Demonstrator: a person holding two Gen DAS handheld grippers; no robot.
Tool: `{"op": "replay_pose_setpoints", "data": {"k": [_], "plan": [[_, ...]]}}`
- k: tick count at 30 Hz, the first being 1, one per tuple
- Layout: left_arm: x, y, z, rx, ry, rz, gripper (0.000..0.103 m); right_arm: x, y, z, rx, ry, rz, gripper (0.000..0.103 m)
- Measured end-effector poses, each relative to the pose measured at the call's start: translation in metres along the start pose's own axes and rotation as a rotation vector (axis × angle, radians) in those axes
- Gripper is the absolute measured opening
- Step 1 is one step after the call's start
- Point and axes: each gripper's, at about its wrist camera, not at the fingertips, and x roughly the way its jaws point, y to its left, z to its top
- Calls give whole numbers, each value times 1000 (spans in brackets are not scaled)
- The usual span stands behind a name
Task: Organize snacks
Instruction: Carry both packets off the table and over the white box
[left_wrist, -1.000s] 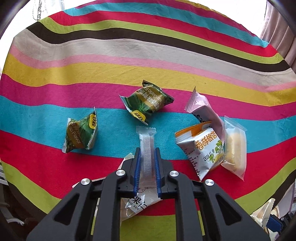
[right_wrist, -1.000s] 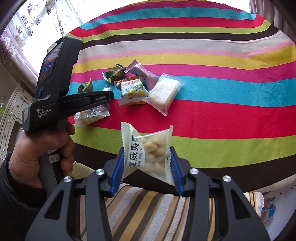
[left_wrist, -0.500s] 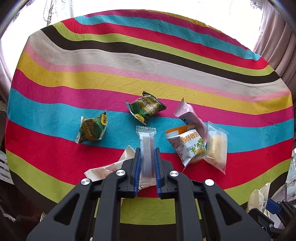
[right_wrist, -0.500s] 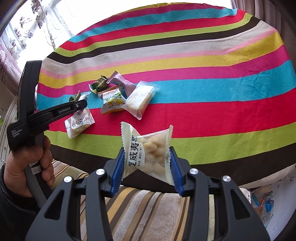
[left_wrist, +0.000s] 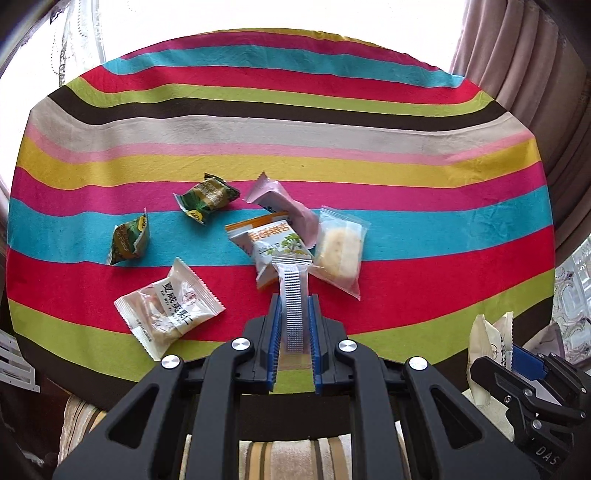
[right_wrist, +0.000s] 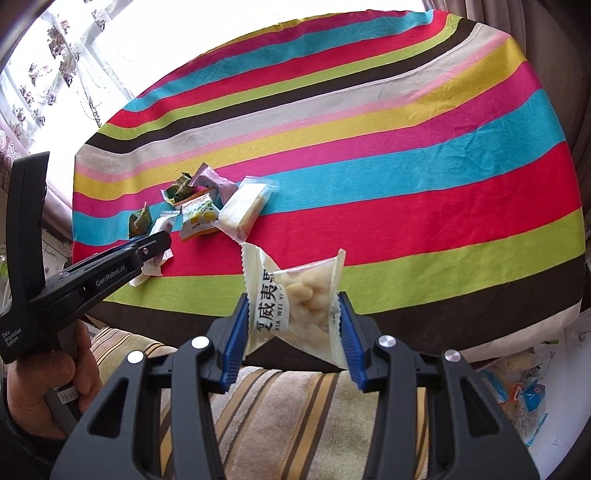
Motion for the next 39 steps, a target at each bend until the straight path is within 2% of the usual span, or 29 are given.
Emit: {"op": "replay_pose_setpoints", "data": {"k": [10,27,39], "plan": [[-7,-74,-17,125,20,-91,12,-20,-53,-10,95,-42,-41,46],[-8,-196,-61,320,107,-245,12,-49,-150,-46,250,-74,-125,46],[-2,-244,-83,360,175,-300,12,-60,-192,-65,313,-74,-146,47]]}}
